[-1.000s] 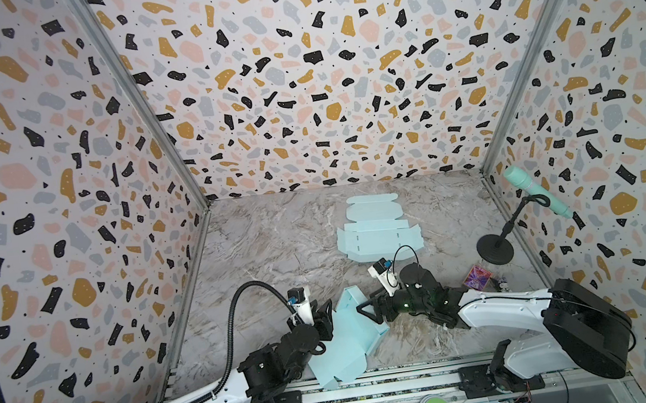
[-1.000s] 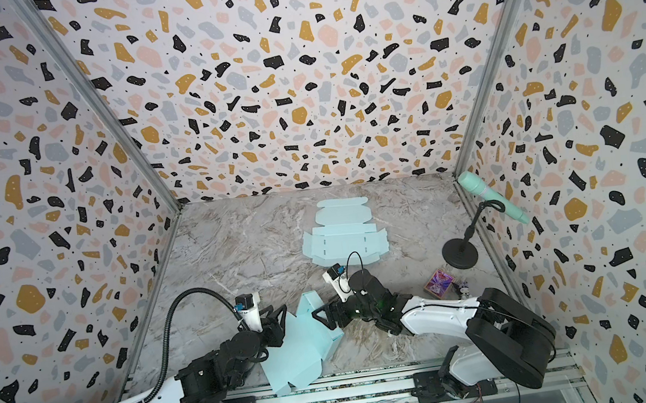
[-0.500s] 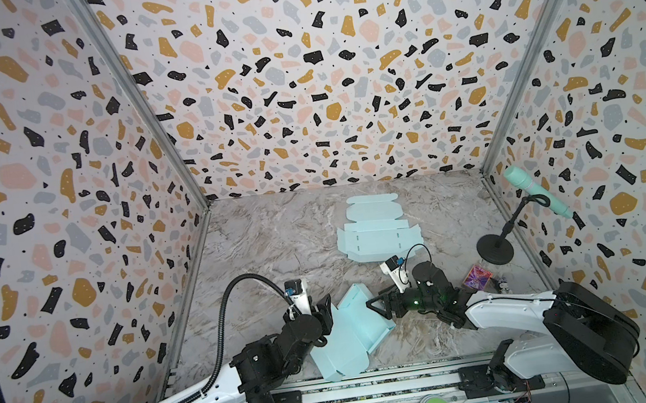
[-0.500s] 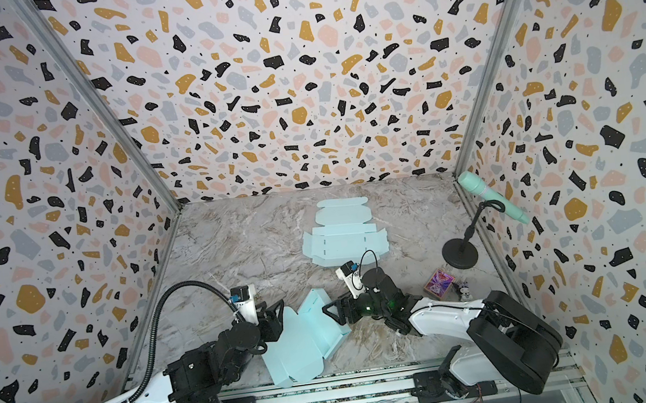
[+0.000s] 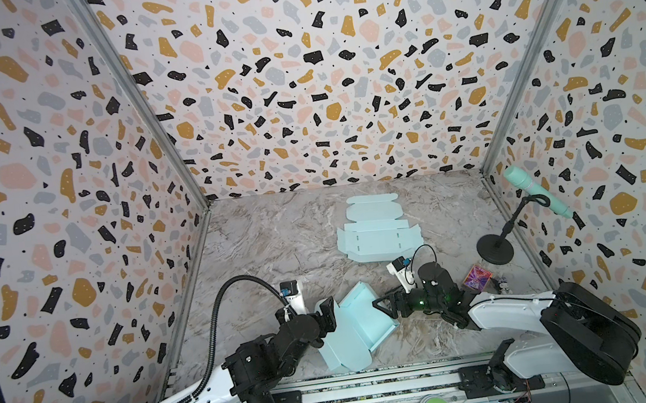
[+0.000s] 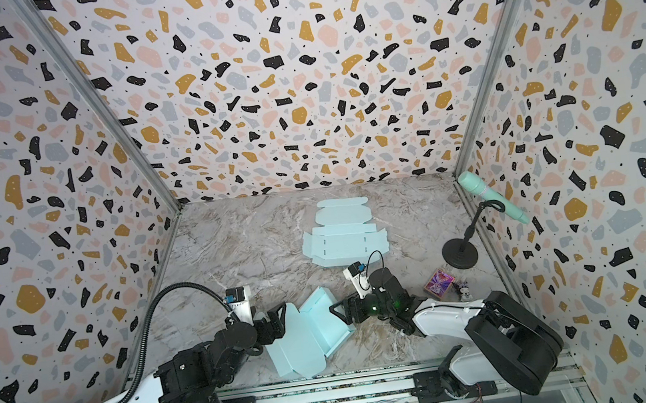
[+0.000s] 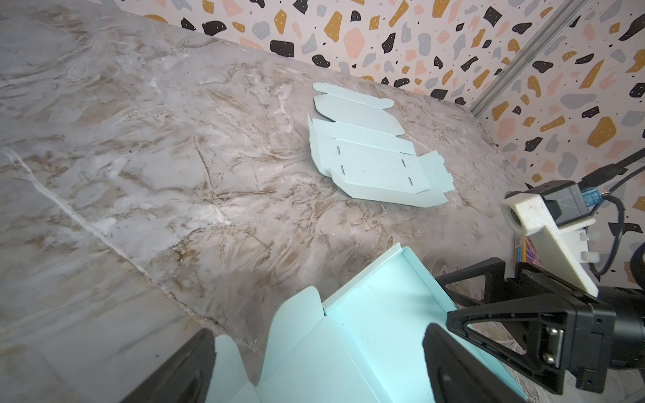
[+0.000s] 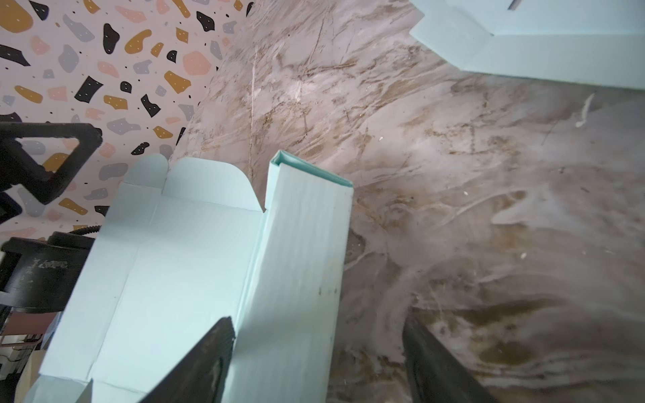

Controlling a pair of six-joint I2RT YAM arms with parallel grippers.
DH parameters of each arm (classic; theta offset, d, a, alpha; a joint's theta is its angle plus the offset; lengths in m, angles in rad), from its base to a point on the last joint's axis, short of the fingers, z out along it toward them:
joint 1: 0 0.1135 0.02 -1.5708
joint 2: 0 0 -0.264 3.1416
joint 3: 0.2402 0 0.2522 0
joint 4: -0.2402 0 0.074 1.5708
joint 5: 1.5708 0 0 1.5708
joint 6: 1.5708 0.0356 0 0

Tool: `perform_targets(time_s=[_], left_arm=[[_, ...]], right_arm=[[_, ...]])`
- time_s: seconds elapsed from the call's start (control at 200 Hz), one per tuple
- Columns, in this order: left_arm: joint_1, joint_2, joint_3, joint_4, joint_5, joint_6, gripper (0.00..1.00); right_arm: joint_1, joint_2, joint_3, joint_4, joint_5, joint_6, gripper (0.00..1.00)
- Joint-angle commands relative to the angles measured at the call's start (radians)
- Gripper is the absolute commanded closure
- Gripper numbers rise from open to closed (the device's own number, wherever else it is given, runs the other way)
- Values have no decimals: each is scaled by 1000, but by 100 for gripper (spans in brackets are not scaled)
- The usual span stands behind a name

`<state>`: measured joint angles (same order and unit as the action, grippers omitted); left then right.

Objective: Fold the paper box

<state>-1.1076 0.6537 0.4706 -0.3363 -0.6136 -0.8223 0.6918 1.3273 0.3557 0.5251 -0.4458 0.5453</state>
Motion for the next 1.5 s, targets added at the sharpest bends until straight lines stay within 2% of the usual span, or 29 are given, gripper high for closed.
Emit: perform_targets(time_s=[0.0, 0.26, 0.37, 0.546, 0.606, 1.091, 1.242, 1.427, 1.497], left_arm=[[-5, -21, -15, -15, 31, -28, 6], [-5, 5, -34, 45, 100, -39, 9], [-5, 39, -40, 95, 136, -37, 14], [-7, 68, -84, 170, 180, -55, 26], [-9, 64, -101, 188, 190, -95, 31], [-9, 110, -95, 228, 165, -106, 70], [-9, 127, -81, 224, 153, -104, 79], [-9, 152, -35, 186, 142, -88, 92], [-9, 156, -16, 170, 131, -72, 95]], right_arm=[[-17, -7, -11, 12, -10, -23, 23], [-30, 17, -24, 25, -7, -33, 23], [-38, 34, -31, 44, -17, -33, 24], [-38, 39, -37, 55, -19, -33, 24], [-37, 37, -35, 55, -23, -34, 24], [-25, -24, -50, 42, -36, -39, 23], [-16, -57, -59, 26, -40, -41, 19], [-17, -92, -121, 124, -114, -17, 0], [-16, -99, -129, 123, -130, -27, 1]])
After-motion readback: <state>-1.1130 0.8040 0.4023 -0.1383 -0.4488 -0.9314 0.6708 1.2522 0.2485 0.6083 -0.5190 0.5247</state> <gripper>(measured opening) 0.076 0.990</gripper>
